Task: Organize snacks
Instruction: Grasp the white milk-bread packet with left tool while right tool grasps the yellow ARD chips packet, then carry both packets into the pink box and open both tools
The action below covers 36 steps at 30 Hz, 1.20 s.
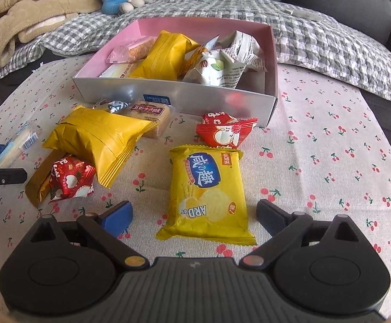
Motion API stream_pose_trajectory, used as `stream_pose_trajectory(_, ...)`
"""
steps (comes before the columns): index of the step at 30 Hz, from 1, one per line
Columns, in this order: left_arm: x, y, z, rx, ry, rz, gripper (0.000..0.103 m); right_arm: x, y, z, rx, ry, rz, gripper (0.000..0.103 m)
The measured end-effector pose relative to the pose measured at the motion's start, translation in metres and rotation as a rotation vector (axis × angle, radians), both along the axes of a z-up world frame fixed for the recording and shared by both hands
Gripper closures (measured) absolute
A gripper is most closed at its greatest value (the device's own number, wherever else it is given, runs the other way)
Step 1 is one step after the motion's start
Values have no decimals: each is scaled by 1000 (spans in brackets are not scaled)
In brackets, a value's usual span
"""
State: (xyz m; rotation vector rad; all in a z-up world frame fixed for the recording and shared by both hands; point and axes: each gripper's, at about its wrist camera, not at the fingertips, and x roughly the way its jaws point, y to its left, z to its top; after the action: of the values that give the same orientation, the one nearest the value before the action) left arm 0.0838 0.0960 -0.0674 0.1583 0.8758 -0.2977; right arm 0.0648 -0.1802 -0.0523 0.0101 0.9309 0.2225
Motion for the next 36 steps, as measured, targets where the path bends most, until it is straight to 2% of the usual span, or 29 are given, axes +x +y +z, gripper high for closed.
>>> stream_pose_trajectory(7, 1, 0, 2, -13, -5, 17, 37, 2, -2, 2, 3, -8, -16, 21)
stream_pose_trajectory(22, 3, 3, 5, -32, -3, 57, 64, 2, 1, 6, -2, -20, -3, 50)
stream_pose_trajectory(27, 3, 1, 6, -37, -3, 61, 69, 3, 3, 7, -5, -26, 7, 55)
stream_pose_trajectory(36, 1, -4, 12, -44, -25, 51, 83, 3, 3, 12, 17, -30, 13, 56)
